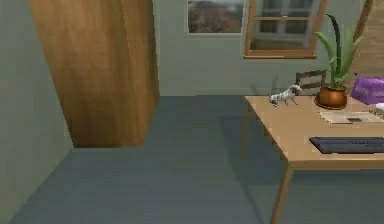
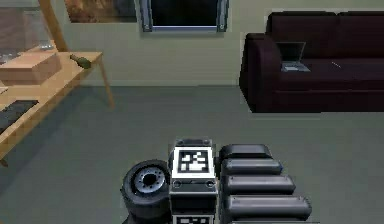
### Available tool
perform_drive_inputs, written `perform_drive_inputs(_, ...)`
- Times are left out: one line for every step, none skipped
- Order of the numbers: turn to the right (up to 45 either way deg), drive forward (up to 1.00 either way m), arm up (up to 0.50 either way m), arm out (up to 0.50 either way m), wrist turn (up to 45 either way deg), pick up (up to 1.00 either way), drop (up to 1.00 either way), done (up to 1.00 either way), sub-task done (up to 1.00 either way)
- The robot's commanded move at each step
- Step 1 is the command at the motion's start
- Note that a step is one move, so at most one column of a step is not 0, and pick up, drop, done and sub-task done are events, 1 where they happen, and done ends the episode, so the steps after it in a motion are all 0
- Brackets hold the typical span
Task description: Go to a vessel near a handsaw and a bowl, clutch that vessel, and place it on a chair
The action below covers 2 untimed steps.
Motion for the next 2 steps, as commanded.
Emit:
perform_drive_inputs(0.0, 1.0, 0.0, 0.0, 0.0, 0.0, 0.0, 0.0, 0.0)
perform_drive_inputs(0.0, 1.0, 0.0, 0.0, 0.0, 0.0, 0.0, 0.0, 0.0)
